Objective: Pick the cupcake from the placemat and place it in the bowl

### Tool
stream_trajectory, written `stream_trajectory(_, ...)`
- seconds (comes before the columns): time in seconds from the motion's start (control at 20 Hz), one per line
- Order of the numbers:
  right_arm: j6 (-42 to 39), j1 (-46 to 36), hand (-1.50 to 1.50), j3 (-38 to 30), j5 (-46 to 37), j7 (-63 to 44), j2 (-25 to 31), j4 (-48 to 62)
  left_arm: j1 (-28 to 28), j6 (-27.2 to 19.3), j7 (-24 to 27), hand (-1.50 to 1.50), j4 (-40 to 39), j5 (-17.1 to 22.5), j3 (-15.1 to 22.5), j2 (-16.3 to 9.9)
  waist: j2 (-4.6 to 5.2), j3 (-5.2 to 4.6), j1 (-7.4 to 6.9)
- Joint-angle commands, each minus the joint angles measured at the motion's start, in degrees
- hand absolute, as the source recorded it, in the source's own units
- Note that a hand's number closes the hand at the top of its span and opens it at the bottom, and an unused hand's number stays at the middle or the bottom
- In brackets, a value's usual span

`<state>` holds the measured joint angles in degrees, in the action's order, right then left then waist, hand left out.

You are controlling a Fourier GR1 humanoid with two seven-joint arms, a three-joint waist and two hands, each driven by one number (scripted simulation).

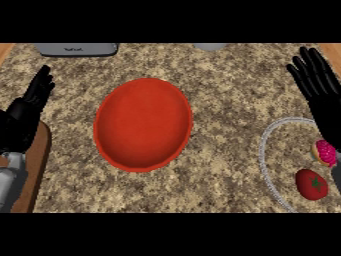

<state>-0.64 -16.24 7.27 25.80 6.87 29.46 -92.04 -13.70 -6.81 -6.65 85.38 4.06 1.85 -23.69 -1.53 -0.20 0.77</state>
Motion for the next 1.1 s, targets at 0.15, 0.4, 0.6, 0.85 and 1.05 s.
stream_trajectory(0.15, -3.87, -1.43, -1.5, -1.43, 1.21, 1.13, -3.17, 3.72, 0.55, 0.94, 6.71, 0.0, 2.49, 4.37, -8.49, -0.78, 1.58, 0.2, -1.54)
stream_trajectory(0.4, 18.33, 2.45, -1.5, -5.98, -18.34, 2.03, 1.6, 5.37, 1.41, -0.64, 7.11, 0.0, 0.72, 6.07, -9.06, 2.36, 1.25, -0.02, 0.58)
stream_trajectory(0.6, 28.3, 10.37, -1.5, 2.58, -30.64, 4.6, -3.67, -2.87, 1.45, 0.57, 5.78, 0.0, 3.8, 8.0, -9.99, 1.96, 1.03, 0.13, -0.06)
stream_trajectory(0.85, 29.56, 17.8, -1.5, 5.13, -40.81, -8.91, 3.37, -14.64, 2.07, 0.64, 5.65, 0.0, 3.73, 8.61, -11.6, 1.76, 1.06, 0.05, 0.25)
stream_trajectory(1.05, 24.23, 21.0, -1.5, 1.01, -44.4, -22.94, 13.08, -22.87, 0.95, 0.89, 6.94, 0.0, 0.77, 7.72, -11.12, 2.15, 1.08, -0.06, 1.3)
